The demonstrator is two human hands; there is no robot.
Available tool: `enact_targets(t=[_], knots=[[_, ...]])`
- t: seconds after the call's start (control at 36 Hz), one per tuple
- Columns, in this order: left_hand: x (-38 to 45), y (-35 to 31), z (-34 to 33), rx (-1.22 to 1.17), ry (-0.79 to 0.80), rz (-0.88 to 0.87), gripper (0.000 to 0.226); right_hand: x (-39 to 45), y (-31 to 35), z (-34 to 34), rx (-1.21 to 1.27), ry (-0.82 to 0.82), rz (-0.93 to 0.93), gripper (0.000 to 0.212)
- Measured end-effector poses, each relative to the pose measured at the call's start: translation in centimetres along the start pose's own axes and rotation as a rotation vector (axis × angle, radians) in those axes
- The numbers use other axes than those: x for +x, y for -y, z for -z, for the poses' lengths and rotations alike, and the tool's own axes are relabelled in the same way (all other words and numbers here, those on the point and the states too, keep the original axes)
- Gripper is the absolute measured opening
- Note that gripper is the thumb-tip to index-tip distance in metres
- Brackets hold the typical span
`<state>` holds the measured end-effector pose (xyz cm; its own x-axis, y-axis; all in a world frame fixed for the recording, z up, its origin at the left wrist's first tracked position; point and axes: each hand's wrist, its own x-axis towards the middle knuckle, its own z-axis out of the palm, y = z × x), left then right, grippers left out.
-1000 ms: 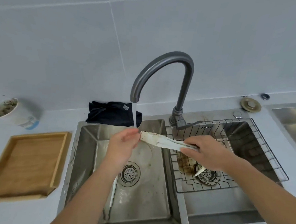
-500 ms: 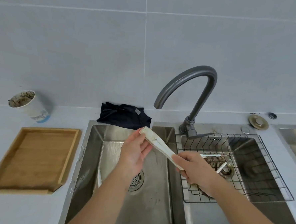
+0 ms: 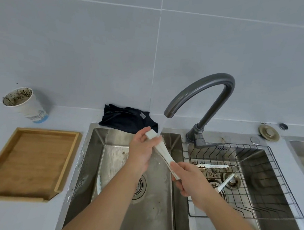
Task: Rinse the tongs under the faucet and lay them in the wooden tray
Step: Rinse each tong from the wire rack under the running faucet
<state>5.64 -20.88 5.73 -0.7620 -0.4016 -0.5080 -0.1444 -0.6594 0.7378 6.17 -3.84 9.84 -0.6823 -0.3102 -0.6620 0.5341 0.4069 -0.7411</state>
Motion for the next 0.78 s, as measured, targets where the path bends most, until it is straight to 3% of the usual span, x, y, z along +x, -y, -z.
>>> enact_targets(t=[0.14, 0.28, 0.39, 0.53, 0.58, 0.69, 0.78], knots=[[0.7, 0.1, -0.4, -0.077, -0.056, 0.004, 0.025, 0.0, 0.4, 0.6, 0.006, -0.007, 0.014, 0.031], [0.4, 0.2, -1.1, -0.203, -0.067, 0.033, 0.025, 0.0, 0.3, 0.7, -0.031, -0.023, 0.047, 0.032], [-0.5, 0.7, -1.2, -0.230, -0.015, 0.092, 0.045, 0.0, -0.1, 0.4, -0.235, -0.103, 0.127, 0.031], [-1.4, 2.5, -0.9, -0.064, 0.009, 0.072, 0.096, -0.1, -0.4, -0.6, -0.656, -0.251, 0.290, 0.022], [-1.3, 2.5, -0.7, 0.004, 0.011, 0.031, 0.104, -0.4, -0.6, -1.1, -0.736, -0.277, 0.338, 0.020], [-0.7, 1.6, -0.8, 0.179, -0.008, -0.066, 0.084, -0.6, -0.4, -1.3, -0.795, -0.288, 0.399, 0.020], [0.0, 0.7, -0.9, 0.219, -0.103, -0.098, 0.045, -0.9, -0.3, -1.2, -0.820, -0.293, 0.414, 0.020]])
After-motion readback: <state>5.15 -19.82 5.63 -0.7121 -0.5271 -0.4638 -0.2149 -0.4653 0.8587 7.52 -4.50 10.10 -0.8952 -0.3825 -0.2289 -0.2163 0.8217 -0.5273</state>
